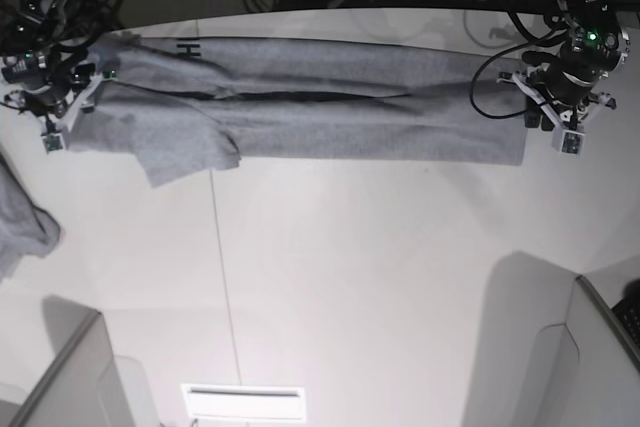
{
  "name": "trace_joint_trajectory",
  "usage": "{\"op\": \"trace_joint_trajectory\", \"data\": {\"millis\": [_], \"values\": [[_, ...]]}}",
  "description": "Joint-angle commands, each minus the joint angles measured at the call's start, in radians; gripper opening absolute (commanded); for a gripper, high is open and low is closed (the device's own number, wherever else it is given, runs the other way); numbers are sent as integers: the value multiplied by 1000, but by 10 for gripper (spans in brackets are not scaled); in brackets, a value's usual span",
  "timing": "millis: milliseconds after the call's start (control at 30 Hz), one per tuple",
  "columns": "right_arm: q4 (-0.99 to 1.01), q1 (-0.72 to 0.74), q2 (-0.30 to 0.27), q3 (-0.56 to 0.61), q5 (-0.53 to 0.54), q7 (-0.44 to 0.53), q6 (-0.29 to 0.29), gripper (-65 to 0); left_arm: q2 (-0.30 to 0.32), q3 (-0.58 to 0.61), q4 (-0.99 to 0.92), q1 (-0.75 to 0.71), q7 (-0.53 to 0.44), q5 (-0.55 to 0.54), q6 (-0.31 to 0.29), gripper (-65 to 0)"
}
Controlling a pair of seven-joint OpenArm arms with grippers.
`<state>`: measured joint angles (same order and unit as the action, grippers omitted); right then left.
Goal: Fold the T-shirt properly
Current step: 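Lower the folded edge onto the shirt and open both grippers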
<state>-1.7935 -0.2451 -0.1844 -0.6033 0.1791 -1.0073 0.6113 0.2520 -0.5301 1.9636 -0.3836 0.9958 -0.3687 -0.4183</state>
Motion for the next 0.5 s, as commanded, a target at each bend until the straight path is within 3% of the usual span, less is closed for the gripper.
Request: {"op": "trace_joint_trajectory", "data": {"millis": [0, 133, 200, 267, 333, 367, 467], "values": [[-29, 3, -16, -4, 7, 11, 2, -348, 13, -9, 15, 2, -16, -6, 5, -357], [-116, -18, -13, 6, 9, 12, 3, -392, 10, -11, 23, 13, -18, -14, 5, -115], [-133, -10, -11, 9, 9, 15, 3, -420, 4, -6, 23, 24, -21, -16, 5, -66], [-121, 19, -17, 36, 9, 20, 3, -476, -26, 0, 15, 59, -19, -16, 5, -81], [-75, 49, -20, 58, 9, 20, 3, -596, -58, 0, 1, 87, -19, -8, 5, -178], [-45, 69, -28, 64, 9, 20, 3, -650, -66, 1, -4, 102, -19, -6, 5, -258], [88, 126, -48, 84, 9, 23, 3, -650, -79, 1, -31, 134, -18, -6, 5, -629]]}}
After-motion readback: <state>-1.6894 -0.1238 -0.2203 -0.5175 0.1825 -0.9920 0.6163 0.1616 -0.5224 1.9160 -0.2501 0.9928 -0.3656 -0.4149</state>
